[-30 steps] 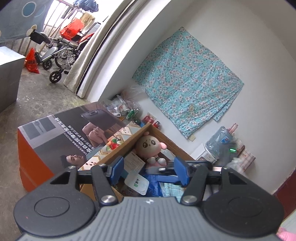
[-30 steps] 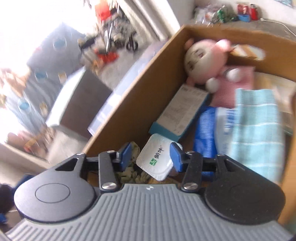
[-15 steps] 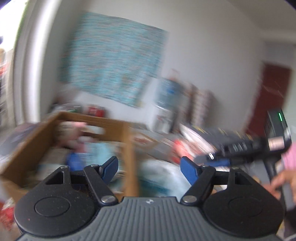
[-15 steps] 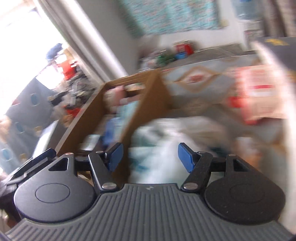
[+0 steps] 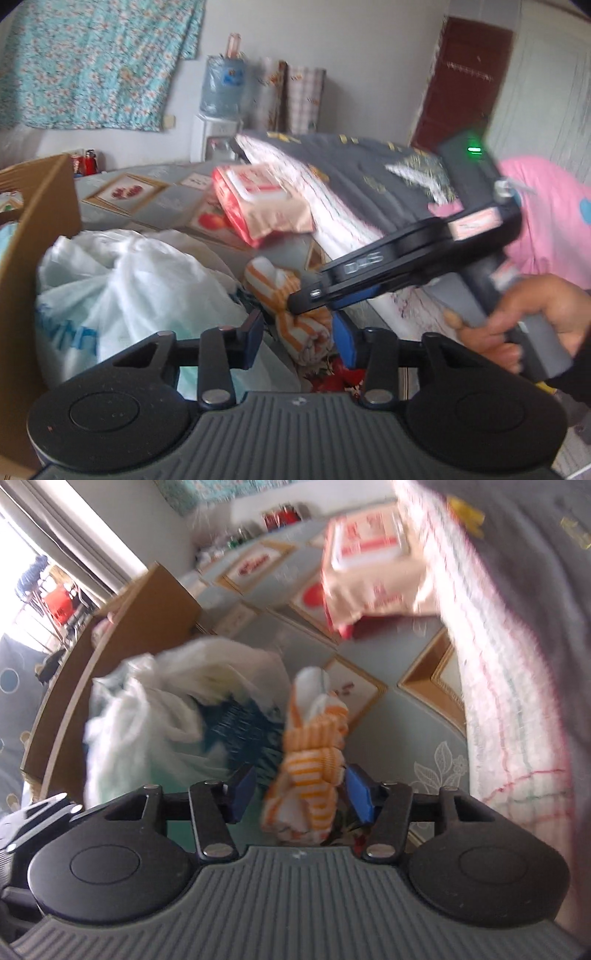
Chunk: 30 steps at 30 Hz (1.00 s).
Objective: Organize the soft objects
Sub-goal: 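Grasp the orange-and-white striped sock bundle with the right tool and lift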
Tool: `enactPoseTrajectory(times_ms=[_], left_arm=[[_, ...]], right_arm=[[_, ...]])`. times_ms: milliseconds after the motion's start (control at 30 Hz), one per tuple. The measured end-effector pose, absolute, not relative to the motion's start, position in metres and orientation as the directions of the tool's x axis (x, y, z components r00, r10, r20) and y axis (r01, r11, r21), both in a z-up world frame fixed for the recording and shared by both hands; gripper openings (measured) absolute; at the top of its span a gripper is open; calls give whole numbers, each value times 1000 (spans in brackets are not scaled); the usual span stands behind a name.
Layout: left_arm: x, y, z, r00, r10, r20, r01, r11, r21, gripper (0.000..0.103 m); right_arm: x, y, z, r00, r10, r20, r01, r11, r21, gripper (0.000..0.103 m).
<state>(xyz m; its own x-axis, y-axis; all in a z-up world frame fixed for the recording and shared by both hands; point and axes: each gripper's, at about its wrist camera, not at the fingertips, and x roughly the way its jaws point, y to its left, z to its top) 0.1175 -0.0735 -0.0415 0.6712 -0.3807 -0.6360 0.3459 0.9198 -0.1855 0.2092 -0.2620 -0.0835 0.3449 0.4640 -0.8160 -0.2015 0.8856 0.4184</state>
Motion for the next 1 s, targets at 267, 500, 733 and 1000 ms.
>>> enactPoseTrajectory(times_ms=[267,500,733,1000], left_arm=[[117,-108,-52,607,-378,-699,419,899,-123,43],[111,-130,-58,552,-401,-731,453,880,-140,56],[112,-148,-80,497,-383,-779,457,878,-141,58],[124,-157,-97,457,-351,-817,431,891,-142,59]], right_arm=[[198,-280,-100,319,529,-786,-152,847,509,35],[164,-303,-103,293,561,-774,-63,819,570,35],[149,-311,-103,269,581,-769,-41,804,593,37],[156,-315,-106,260,594,-762,-20,792,611,40]])
